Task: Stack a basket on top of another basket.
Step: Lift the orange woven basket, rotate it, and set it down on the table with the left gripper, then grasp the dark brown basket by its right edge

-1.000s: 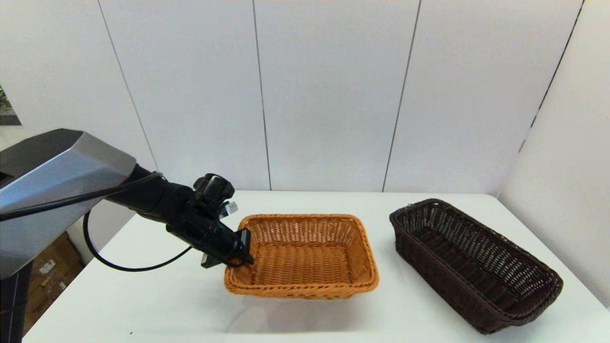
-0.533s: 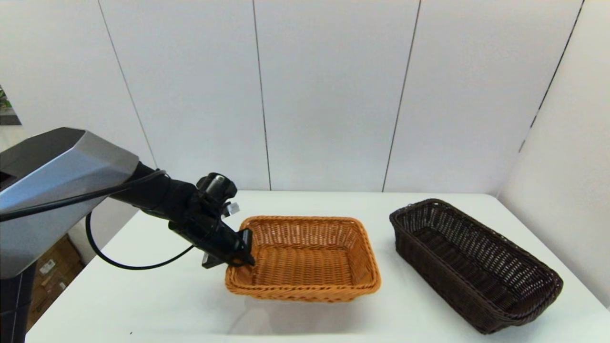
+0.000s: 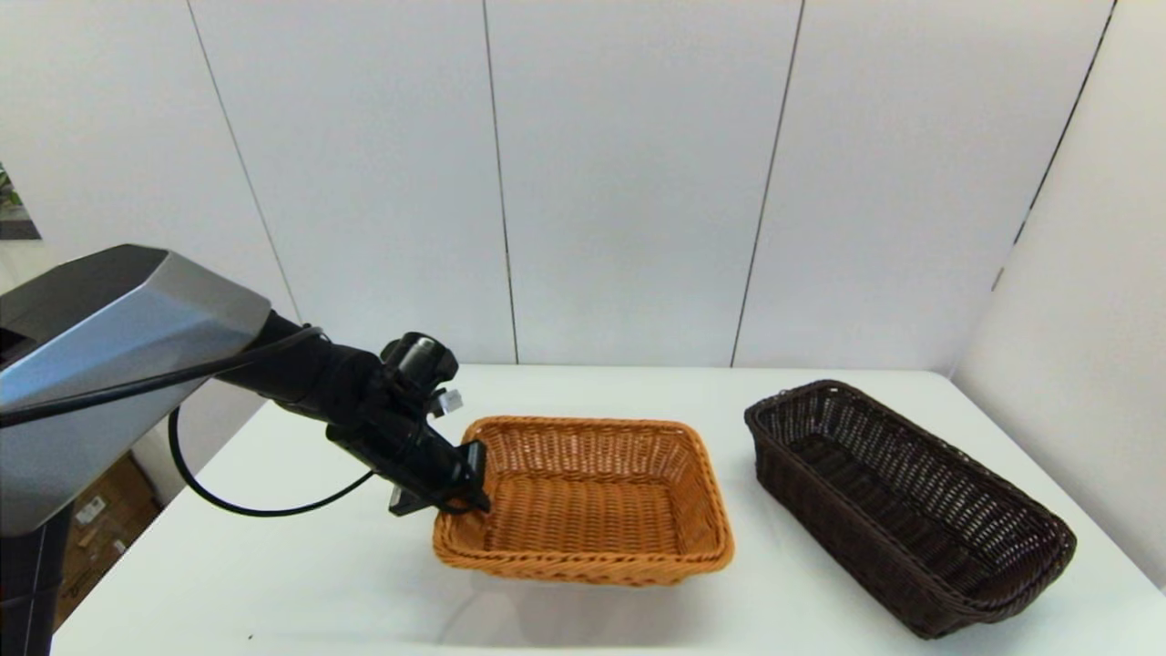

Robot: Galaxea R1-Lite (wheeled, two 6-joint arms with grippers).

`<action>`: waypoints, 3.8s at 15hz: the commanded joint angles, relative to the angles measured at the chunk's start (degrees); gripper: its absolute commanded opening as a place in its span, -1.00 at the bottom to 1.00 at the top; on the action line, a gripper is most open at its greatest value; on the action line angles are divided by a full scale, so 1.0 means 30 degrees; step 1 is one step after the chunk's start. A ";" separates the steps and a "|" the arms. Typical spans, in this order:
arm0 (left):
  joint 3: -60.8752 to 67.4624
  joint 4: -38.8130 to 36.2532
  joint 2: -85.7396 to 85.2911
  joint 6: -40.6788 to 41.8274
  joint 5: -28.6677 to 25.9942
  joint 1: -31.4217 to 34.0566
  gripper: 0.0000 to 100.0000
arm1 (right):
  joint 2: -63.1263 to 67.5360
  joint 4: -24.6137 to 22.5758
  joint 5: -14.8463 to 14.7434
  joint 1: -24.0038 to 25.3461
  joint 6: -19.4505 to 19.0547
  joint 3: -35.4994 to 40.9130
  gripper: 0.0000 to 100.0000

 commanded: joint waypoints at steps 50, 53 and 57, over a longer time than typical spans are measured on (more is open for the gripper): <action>0.0746 0.6794 -1.6071 0.3473 0.3288 -0.0668 1.00 | 0.0024 -0.0005 0.0009 0.0001 -0.0018 0.0000 1.00; 0.2738 0.6794 -1.8795 0.3942 0.4636 -0.0697 1.00 | 0.0024 -0.0005 0.0009 0.0001 -0.0018 -0.0029 1.00; 0.5609 0.6559 -2.1608 0.6139 0.7742 -0.0023 1.00 | 0.0024 -0.0005 0.0009 0.0001 -0.0018 0.0000 1.00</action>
